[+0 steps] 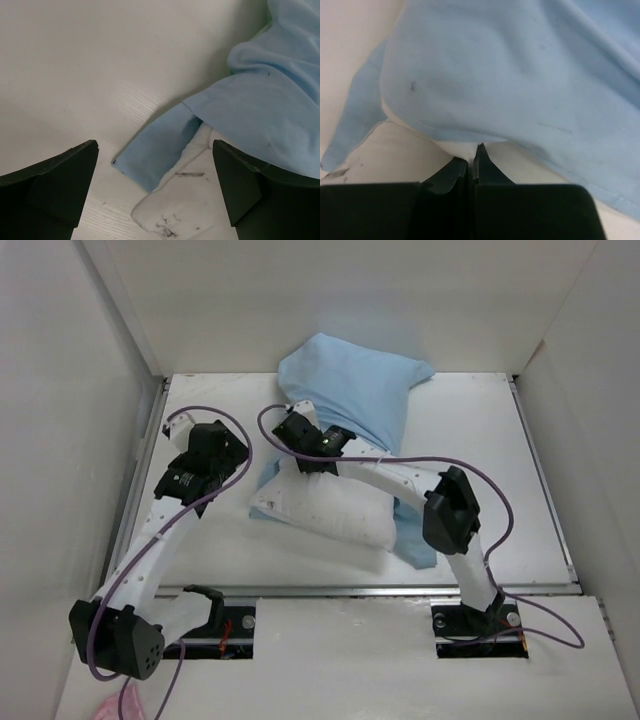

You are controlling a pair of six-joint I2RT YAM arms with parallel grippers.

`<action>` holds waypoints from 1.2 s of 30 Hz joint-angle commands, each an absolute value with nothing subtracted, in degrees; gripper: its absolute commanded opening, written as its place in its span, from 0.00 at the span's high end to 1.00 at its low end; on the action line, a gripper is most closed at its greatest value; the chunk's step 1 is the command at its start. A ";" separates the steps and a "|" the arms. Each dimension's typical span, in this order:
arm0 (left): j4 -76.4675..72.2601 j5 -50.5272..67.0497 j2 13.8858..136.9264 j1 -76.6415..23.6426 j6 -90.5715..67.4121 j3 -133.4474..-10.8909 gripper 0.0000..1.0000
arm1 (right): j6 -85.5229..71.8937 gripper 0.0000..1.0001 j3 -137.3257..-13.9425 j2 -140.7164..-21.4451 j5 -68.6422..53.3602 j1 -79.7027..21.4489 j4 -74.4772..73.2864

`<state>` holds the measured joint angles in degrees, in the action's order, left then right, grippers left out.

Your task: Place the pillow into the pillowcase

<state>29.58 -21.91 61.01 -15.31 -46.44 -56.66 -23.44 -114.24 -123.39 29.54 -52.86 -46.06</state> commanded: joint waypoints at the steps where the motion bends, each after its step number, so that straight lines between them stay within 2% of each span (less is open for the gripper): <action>1: 21.55 -15.14 62.22 -15.03 -39.57 -54.76 0.01 | -23.83 1.00 -106.37 -119.74 33.06 -48.53 -48.39; 3: 17.16 -6.71 64.41 -15.03 -34.14 -52.39 0.01 | -18.82 1.00 -101.71 -109.28 27.45 -46.07 -42.04; 5: 9.25 2.58 66.43 -15.90 -30.95 -49.59 0.01 | -15.49 1.00 -95.99 -100.08 15.16 -40.97 -34.42; 8: 1.34 7.20 71.53 -19.59 -26.03 -48.52 0.01 | -12.49 1.00 -93.25 -92.67 7.48 -35.78 -30.16; 14: -5.96 13.88 81.19 -24.51 -21.72 -52.29 0.01 | -10.81 1.00 -95.88 -90.44 1.32 -30.59 -28.74; 19: -14.58 20.98 82.70 -27.77 -18.29 -52.21 0.01 | -10.11 1.00 -97.73 -92.63 -1.58 -29.36 -29.97; 24: -14.86 20.14 91.90 -28.39 -14.95 -57.99 0.01 | -9.58 1.00 -99.05 -93.25 -2.63 -29.36 -29.89; 25: -12.68 20.13 94.02 -28.39 -14.94 -59.83 0.09 | -9.58 1.00 -99.05 -93.25 -3.16 -29.36 -29.88; 27: -11.34 20.13 97.98 -28.39 -14.94 -64.76 0.57 | -9.58 1.00 -99.05 -92.72 -3.16 -28.83 -27.69; 28: -8.64 20.13 101.22 -28.39 -14.94 -66.43 1.00 | -9.58 1.00 -99.05 -92.72 -3.16 -28.83 -26.90; 30: -9.22 21.43 101.95 -28.39 -14.94 -67.59 1.00 | -9.58 1.00 -97.04 -91.41 -2.46 -28.83 -21.90; 36: -12.83 17.59 85.55 -29.79 -19.15 -57.23 1.00 | -11.15 1.00 -90.28 -90.88 11.84 -28.30 -5.15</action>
<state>-10.33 18.92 96.42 -28.64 -17.67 -59.59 -9.98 -91.33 -94.06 1.83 -29.04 -27.86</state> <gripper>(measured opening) 0.014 0.057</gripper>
